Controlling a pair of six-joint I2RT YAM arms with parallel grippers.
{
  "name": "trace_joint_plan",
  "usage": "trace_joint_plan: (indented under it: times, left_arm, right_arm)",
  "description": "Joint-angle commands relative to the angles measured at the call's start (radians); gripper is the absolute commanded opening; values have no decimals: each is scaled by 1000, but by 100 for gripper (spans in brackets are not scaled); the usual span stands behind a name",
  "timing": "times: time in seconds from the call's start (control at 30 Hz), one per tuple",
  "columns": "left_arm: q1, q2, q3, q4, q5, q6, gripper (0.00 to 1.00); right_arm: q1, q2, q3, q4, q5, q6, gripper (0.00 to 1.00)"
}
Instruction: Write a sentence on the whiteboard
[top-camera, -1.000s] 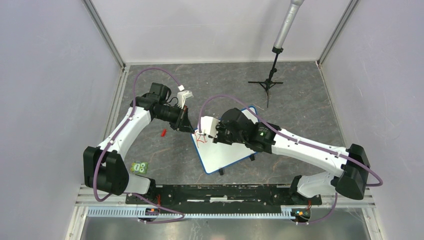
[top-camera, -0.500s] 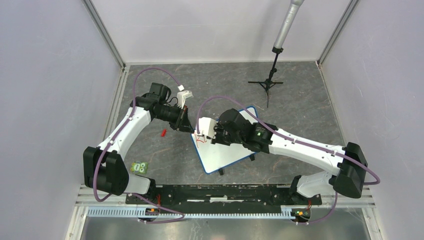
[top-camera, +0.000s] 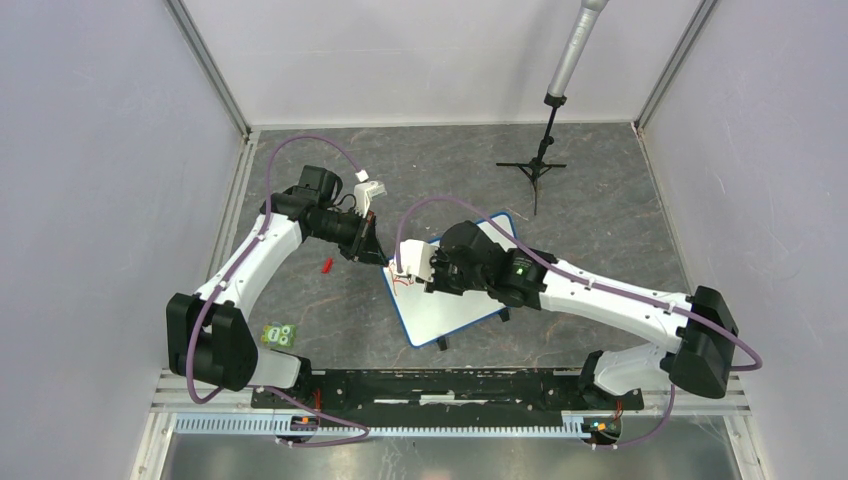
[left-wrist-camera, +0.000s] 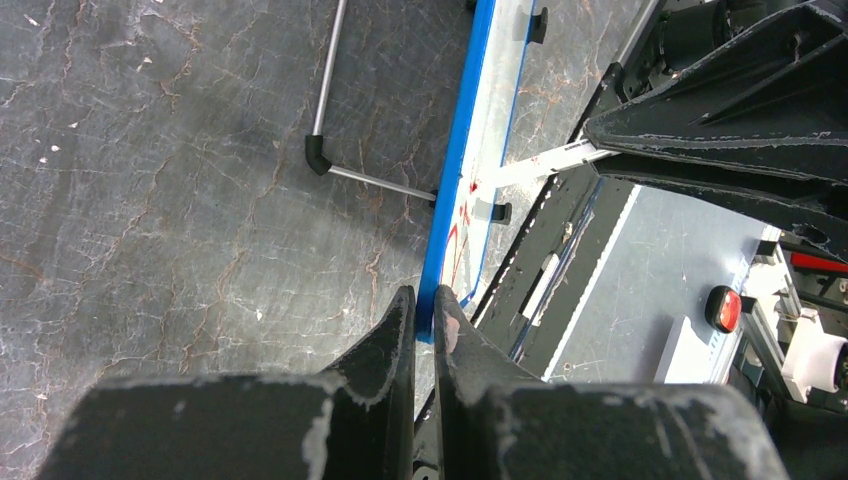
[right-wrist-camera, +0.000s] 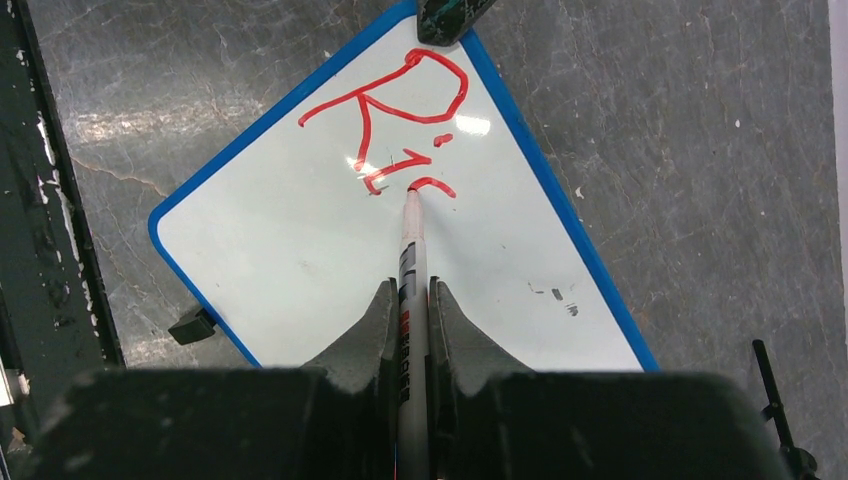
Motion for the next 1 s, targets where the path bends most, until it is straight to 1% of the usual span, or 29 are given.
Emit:
trace_joint_plan:
  times: [0.0,0.27,0.53,0.63,0.83,0.97]
  left_arm:
    - [-5,-18,23,-6,25,30,2]
    - [-5,-15,24,-6,24,28,2]
    - [-5,-15,26,-6,23,28,2]
    - [-5,-14,24,-6,23,29,2]
    - [-5,-20,21,-6,19,31,2]
    - [-5,-19,20,-6,17,31,2]
  right_arm:
    - [-5,-22,-22,-6,47,-16,0]
    - [-11,-43,-48,-14,62,-8,0]
    - [-10,-46,-71,-16,12,13,0]
    - [-8,-32,-58,-4,-24,20,0]
    - [0,8,-6,8,-41,24,0]
    - [-1,1,6,2,-53,22,0]
